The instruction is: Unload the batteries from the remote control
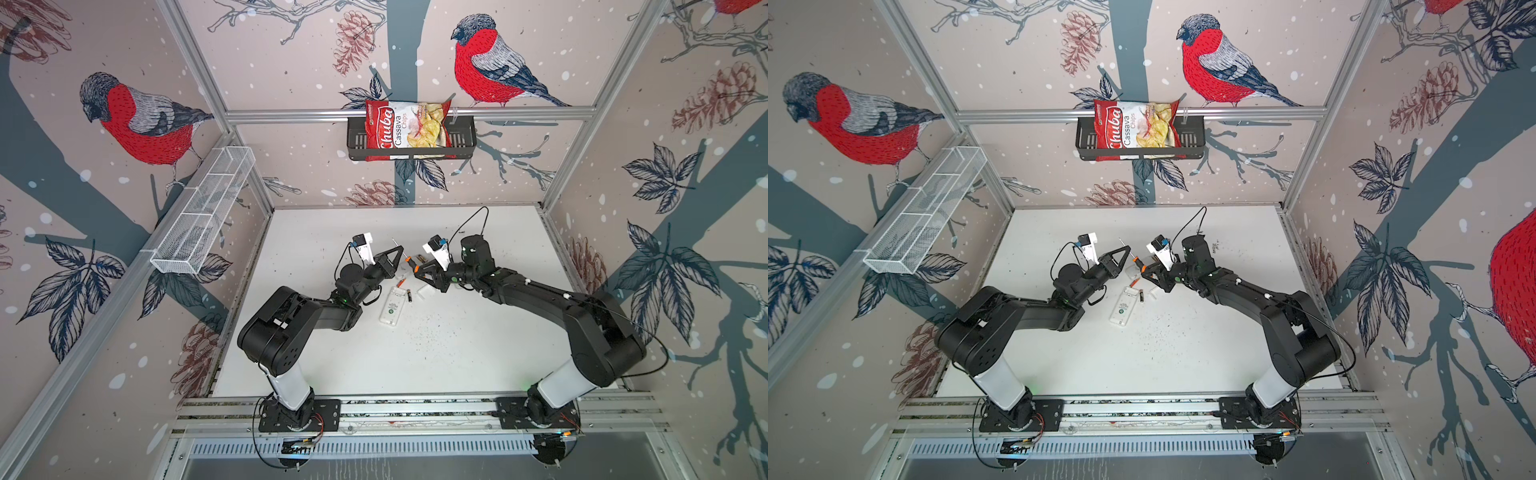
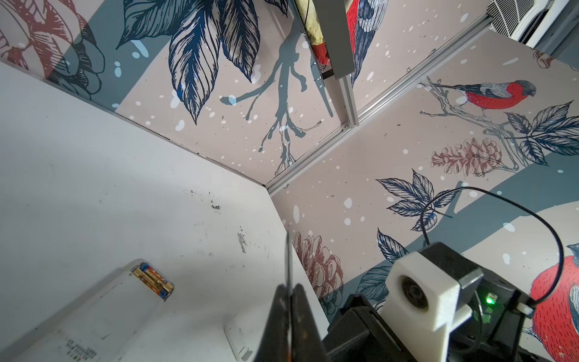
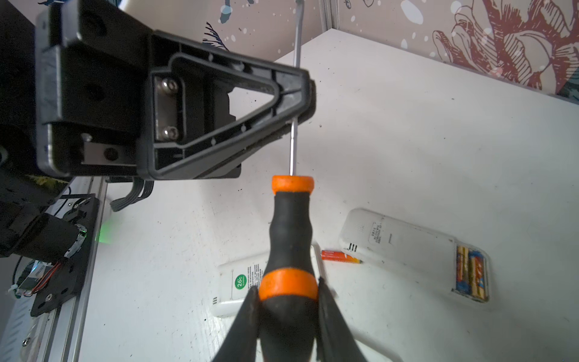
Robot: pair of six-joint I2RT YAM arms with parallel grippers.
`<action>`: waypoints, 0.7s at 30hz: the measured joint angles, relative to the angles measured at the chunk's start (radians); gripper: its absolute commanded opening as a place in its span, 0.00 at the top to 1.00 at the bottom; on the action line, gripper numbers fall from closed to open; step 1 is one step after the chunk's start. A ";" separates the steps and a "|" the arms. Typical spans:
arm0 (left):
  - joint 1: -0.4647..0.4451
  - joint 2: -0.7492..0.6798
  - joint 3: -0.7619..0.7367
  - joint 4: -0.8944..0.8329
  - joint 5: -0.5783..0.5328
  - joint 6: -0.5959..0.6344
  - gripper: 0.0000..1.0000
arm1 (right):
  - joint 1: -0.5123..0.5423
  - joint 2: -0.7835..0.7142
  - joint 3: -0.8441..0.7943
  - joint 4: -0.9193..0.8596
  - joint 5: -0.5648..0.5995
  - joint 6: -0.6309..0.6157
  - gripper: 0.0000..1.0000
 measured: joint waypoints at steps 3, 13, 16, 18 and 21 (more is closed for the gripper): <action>0.000 0.001 -0.002 0.002 0.000 -0.005 1.00 | 0.000 -0.002 -0.005 0.003 0.003 -0.002 1.00; 0.000 -0.006 -0.028 0.010 -0.036 -0.026 1.00 | -0.006 -0.024 -0.025 0.042 0.018 0.016 0.38; 0.000 -0.024 -0.028 0.000 -0.045 -0.033 1.00 | -0.022 -0.037 -0.056 0.116 -0.007 0.070 0.32; 0.000 -0.035 -0.028 -0.001 -0.056 -0.050 1.00 | -0.031 -0.039 -0.089 0.181 -0.032 0.124 0.28; 0.000 -0.048 -0.027 -0.012 -0.080 -0.087 1.00 | -0.037 -0.034 -0.160 0.333 -0.070 0.234 0.25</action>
